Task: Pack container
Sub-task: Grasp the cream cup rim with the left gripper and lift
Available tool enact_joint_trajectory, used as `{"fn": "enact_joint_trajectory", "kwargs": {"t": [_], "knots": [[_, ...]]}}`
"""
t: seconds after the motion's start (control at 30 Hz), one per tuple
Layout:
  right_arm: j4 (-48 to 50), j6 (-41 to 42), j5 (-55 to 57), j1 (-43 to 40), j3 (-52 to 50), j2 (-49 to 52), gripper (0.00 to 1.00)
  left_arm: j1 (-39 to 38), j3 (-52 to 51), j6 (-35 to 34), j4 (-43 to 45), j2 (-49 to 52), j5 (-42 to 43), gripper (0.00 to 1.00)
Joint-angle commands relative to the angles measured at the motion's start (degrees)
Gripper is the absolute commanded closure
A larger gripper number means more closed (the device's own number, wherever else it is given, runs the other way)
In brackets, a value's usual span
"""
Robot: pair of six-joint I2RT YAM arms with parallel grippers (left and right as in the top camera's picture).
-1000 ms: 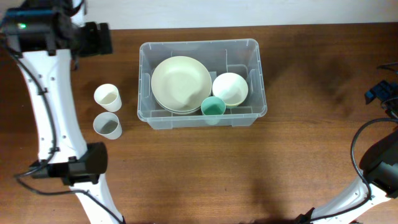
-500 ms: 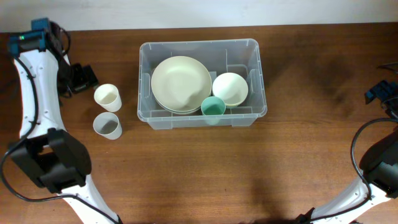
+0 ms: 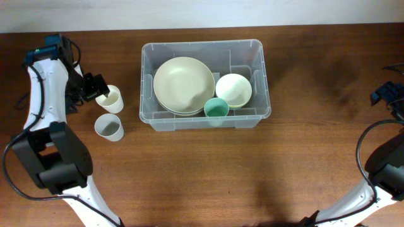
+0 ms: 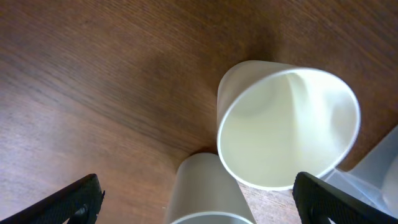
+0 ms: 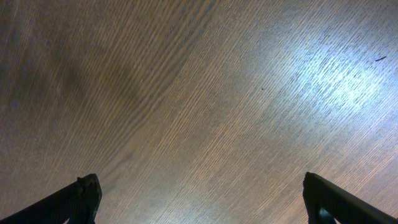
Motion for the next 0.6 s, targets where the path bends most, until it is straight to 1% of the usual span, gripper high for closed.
{"fn": "enact_joint_trajectory", "kwargs": {"t": [0.0,0.3,0.33,0.37,0.43,0.5,0.53,0.57], "knots": [[-0.02,0.42,0.50,-0.07,-0.20,-0.35,0.01,0.11,-0.52,1.16,0.79,2.67,0.96,0.00],[-0.02,0.42,0.48,-0.07,-0.20,-0.35,0.01,0.09,-0.52,1.14,2.23,7.21,0.96,0.01],[0.00,0.42,0.50,-0.07,-0.20,-0.35,0.01,0.11,-0.52,1.14,2.45,7.26,0.96,0.04],[-0.02,0.42,0.48,-0.07,-0.20,-0.35,0.01,0.09,-0.52,1.14,2.58,7.26,0.96,0.11],[0.00,0.42,0.50,-0.07,-0.20,-0.35,0.01,0.11,-0.50,1.14,2.80,7.26,0.96,0.37],[-0.02,0.42,0.50,-0.07,-0.20,-0.35,0.01,0.11,-0.50,1.11,2.91,7.26,0.96,0.68],[-0.02,0.42,0.50,-0.07,-0.20,-0.35,0.01,0.11,-0.50,1.11,3.08,7.26,0.96,0.78],[-0.02,0.42,0.50,-0.07,-0.20,-0.35,0.01,0.11,-0.42,1.11,3.23,7.26,0.96,0.85]]}}
